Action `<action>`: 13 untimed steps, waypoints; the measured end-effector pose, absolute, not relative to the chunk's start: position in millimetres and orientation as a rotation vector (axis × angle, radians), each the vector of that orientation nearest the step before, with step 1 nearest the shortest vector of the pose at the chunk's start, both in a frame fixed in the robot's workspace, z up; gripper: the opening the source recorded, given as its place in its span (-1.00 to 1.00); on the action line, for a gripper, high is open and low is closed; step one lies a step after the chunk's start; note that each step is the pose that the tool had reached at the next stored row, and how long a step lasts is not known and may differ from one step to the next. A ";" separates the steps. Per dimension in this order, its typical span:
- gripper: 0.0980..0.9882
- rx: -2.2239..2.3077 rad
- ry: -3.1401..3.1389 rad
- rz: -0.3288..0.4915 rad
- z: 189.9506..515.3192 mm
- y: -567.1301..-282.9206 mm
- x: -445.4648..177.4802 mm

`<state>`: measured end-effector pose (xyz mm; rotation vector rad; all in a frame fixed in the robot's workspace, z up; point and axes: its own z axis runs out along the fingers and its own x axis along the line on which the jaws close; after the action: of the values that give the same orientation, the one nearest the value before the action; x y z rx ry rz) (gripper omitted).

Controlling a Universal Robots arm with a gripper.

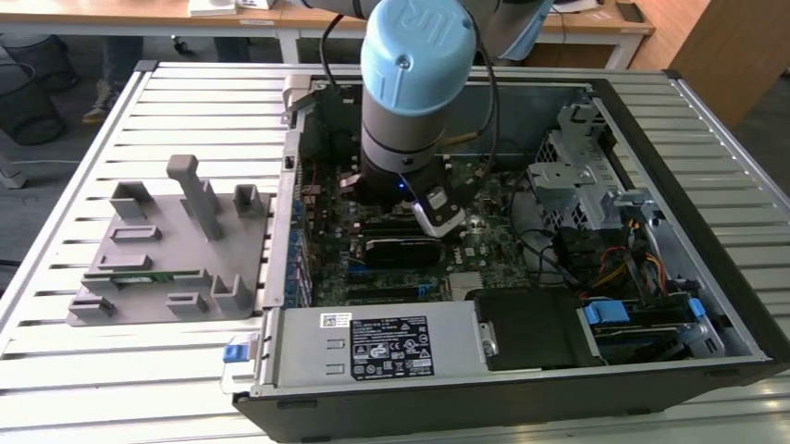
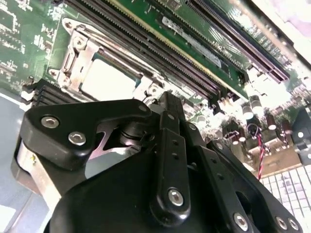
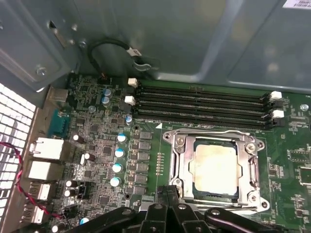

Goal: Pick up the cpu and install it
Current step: 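Install the second cpu locking lever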

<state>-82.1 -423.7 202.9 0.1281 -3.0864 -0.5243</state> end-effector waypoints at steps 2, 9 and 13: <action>-0.97 0.128 -3.086 -0.524 204.9 -423.7 -82.1; -0.97 0.128 -3.086 -0.525 219.9 -423.6 -82.1; -0.97 0.128 -3.086 -0.524 231.4 -423.5 -82.1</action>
<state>-82.1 -423.5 231.4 0.1280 -3.0863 -0.5245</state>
